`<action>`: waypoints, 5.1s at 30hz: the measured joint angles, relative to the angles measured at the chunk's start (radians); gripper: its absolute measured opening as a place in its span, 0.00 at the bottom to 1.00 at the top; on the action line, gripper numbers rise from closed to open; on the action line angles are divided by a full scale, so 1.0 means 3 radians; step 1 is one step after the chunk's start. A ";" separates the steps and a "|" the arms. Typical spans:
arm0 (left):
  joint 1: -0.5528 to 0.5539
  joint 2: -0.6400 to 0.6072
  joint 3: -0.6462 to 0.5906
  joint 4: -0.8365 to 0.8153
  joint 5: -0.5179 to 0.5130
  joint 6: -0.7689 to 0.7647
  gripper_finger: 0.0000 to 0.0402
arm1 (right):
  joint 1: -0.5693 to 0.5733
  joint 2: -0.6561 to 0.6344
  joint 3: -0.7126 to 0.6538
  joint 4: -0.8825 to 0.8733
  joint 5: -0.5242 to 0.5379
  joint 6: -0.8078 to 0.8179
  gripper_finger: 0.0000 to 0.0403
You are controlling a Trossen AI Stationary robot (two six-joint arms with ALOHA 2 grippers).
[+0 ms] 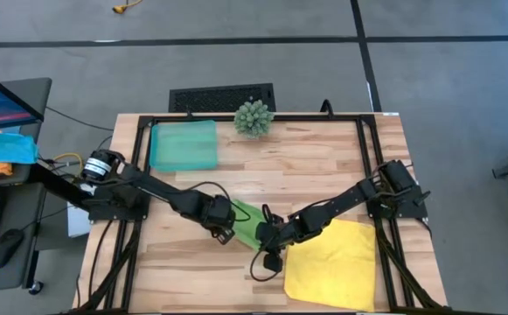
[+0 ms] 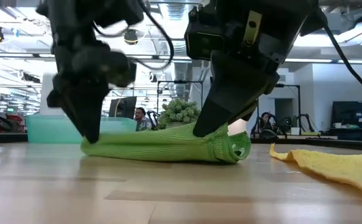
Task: Roll microfiber towels into tight, uniform cylinder then place into a basket
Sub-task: Roll the green towel
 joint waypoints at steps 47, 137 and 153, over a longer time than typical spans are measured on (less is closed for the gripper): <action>0.0226 0.0154 -0.0005 0.0082 0.0240 0.0048 0.01 | 0.0168 -0.0094 0.0004 0.0233 0.1016 -0.1153 0.28; -0.0514 0.0105 -0.0028 0.0685 -0.1100 0.2959 0.41 | 0.0013 0.0181 0.0000 -0.0433 0.0917 -0.0568 0.28; -0.0119 0.0391 -0.0005 0.0861 -0.0543 0.3089 0.41 | 0.0014 0.0181 0.0007 -0.0440 0.0902 -0.0573 0.28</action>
